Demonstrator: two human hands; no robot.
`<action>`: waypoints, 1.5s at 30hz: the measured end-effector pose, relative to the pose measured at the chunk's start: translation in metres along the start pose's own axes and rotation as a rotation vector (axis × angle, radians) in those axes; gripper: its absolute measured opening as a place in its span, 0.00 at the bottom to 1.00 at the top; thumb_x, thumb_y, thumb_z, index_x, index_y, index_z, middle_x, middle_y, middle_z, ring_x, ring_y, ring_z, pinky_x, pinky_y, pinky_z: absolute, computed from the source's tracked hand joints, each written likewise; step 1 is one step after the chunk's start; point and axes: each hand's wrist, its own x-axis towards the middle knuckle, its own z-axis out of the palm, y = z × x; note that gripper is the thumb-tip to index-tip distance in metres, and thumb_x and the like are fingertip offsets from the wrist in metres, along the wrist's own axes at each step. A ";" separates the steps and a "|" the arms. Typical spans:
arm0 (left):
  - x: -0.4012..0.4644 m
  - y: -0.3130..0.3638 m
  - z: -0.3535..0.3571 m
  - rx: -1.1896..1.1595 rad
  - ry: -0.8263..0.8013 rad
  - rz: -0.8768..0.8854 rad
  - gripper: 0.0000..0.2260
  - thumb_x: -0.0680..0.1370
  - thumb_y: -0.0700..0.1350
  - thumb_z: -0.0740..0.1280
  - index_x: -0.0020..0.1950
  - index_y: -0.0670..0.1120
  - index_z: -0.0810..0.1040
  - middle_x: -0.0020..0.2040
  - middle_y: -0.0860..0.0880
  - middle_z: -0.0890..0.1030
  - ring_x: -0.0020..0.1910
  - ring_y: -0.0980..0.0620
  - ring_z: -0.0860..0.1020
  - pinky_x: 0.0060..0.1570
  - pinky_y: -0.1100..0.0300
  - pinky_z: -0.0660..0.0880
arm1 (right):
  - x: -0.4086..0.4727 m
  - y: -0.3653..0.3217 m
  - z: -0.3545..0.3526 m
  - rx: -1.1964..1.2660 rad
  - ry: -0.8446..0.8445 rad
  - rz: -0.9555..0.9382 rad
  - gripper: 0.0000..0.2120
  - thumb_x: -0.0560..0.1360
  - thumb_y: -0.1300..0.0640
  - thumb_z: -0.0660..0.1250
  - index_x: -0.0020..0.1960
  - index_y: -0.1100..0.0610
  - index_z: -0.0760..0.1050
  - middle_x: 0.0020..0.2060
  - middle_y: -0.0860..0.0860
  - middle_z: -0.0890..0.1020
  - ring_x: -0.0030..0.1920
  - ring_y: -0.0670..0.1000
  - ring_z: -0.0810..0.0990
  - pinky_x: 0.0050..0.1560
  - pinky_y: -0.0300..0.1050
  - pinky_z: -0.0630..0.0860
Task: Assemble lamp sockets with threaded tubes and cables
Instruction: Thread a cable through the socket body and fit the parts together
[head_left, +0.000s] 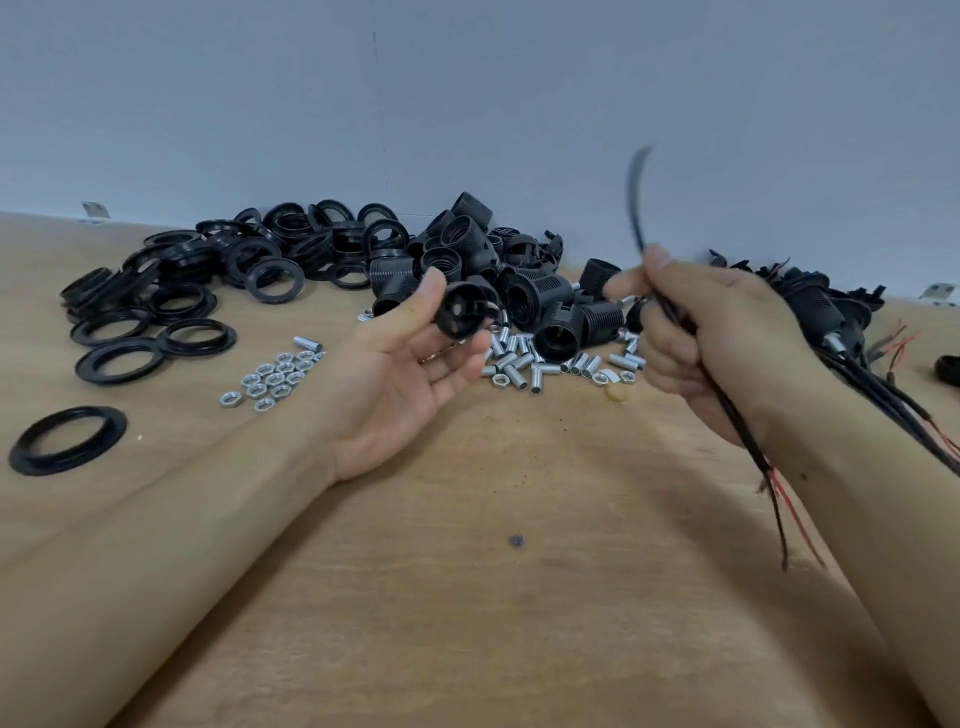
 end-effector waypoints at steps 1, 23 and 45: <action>0.002 0.002 -0.002 -0.060 0.042 0.013 0.14 0.73 0.52 0.71 0.48 0.43 0.85 0.50 0.44 0.84 0.46 0.51 0.84 0.46 0.61 0.80 | -0.002 0.001 0.001 -0.057 -0.097 0.033 0.16 0.79 0.50 0.62 0.44 0.59 0.82 0.18 0.49 0.62 0.19 0.47 0.55 0.22 0.34 0.54; 0.007 0.004 -0.004 -0.140 0.089 0.012 0.15 0.77 0.49 0.66 0.55 0.39 0.79 0.55 0.41 0.84 0.50 0.50 0.84 0.47 0.62 0.80 | -0.017 -0.004 0.015 -0.155 -0.486 0.152 0.19 0.77 0.54 0.59 0.28 0.57 0.72 0.15 0.48 0.61 0.22 0.47 0.53 0.26 0.41 0.52; 0.004 0.007 -0.003 -0.169 0.131 0.028 0.13 0.80 0.49 0.66 0.54 0.39 0.80 0.55 0.42 0.84 0.48 0.49 0.84 0.47 0.61 0.80 | -0.011 -0.004 0.012 -0.284 -0.326 0.195 0.23 0.81 0.57 0.57 0.27 0.55 0.67 0.16 0.50 0.60 0.21 0.47 0.53 0.25 0.37 0.54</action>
